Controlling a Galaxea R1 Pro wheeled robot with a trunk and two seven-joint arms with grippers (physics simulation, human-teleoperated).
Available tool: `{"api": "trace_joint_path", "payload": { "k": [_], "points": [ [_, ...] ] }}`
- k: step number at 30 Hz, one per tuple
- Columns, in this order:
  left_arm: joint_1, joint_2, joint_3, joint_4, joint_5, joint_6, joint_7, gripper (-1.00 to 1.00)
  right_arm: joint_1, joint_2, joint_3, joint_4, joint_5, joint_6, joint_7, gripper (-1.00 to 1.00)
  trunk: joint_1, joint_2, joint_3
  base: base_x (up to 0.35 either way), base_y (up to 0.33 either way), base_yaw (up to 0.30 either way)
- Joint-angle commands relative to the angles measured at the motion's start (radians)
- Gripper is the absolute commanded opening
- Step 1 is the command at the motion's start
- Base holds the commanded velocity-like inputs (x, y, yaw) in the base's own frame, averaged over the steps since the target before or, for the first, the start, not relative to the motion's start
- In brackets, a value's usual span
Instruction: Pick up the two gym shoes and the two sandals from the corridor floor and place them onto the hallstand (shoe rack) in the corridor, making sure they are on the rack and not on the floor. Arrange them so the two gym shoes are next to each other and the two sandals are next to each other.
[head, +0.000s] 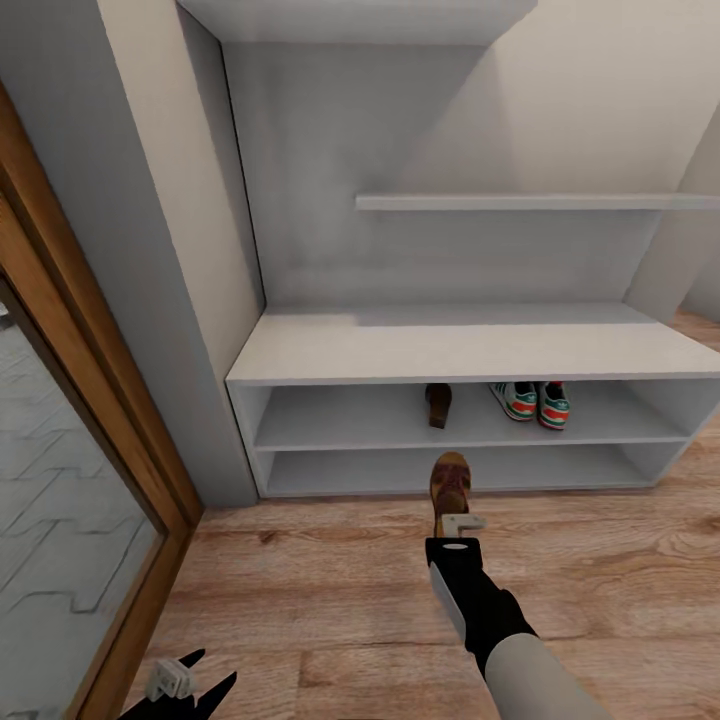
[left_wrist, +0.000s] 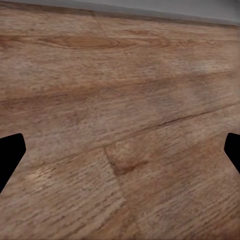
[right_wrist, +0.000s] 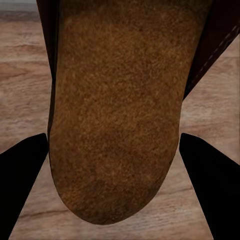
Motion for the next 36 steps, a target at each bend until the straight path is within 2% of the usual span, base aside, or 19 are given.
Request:
{"api": "trace_joint_path", "payload": {
  "k": [1,3,14,30,31,36],
  "points": [
    [-0.001,-0.001,0.004,0.001,-0.004,-0.002,-0.005,1.0,-0.001,0.0,0.002,0.001,0.007,0.009,-0.001,-1.0,0.0,0.0,-0.001,0.0,0.0,0.0],
    [0.001,-0.008,0.004,0.005,-0.01,0.003,0.005,1.0,-0.001,0.0,0.002,-0.011,0.006,0.006,0.0,-1.0,0.0,0.0,-0.001,0.0,0.0,0.0],
    [0.005,-0.01,0.0,0.004,-0.007,0.001,0.006,1.0,-0.002,0.0,0.002,-0.008,0.004,0.009,0.002,-1.0,0.0,0.0,-0.001,0.0,0.0,0.0],
    [0.005,-0.011,-0.002,0.004,-0.008,0.001,0.006,1.0,-0.01,0.0,0.005,-0.099,0.002,0.1,0.003,-1.0,0.0,0.0,-0.001,0.0,0.0,0.0],
    [0.005,-0.011,-0.002,0.004,-0.008,0.001,0.006,1.0,-0.01,0.0,0.005,-0.229,0.002,0.336,0.003,-1.0,0.0,0.0,-0.001,0.0,0.0,0.0],
    [0.005,-0.019,-0.002,0.004,-0.008,0.001,0.006,1.0,-0.01,0.0,0.005,-0.23,0.002,0.336,0.003,-1.0,0.0,0.0,-0.002,0.0,0.0,0.016]
  ]
}}
